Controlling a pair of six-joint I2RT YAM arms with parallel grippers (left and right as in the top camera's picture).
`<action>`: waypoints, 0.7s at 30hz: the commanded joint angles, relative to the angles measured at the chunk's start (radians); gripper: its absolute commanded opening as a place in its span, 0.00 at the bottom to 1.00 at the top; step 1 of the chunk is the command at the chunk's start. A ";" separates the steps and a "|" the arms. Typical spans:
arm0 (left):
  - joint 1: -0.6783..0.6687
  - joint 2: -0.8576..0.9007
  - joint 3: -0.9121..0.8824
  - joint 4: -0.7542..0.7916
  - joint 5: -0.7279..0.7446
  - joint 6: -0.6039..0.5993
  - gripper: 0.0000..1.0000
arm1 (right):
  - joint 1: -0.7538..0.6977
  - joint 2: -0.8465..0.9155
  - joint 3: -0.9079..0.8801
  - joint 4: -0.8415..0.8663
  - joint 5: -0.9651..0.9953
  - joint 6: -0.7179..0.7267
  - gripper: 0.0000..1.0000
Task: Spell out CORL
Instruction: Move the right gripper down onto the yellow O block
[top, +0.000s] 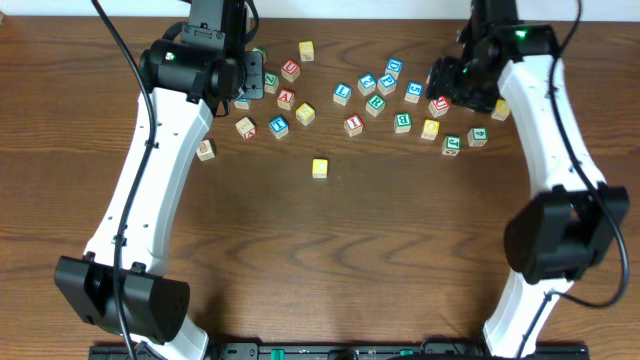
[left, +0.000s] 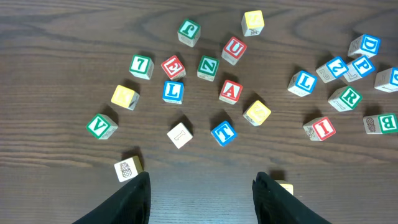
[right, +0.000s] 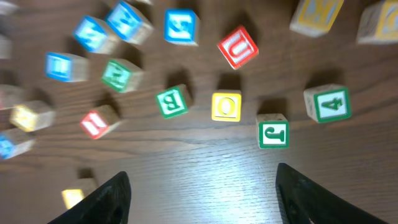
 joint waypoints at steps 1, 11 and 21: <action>0.002 -0.005 0.003 -0.002 0.002 -0.004 0.52 | 0.007 0.044 0.010 -0.004 0.040 0.025 0.66; 0.002 -0.005 0.003 -0.002 0.002 -0.004 0.52 | 0.013 0.170 0.010 0.006 0.068 0.024 0.56; 0.002 -0.005 0.003 -0.002 0.002 -0.004 0.52 | 0.029 0.228 0.009 0.056 0.085 -0.035 0.57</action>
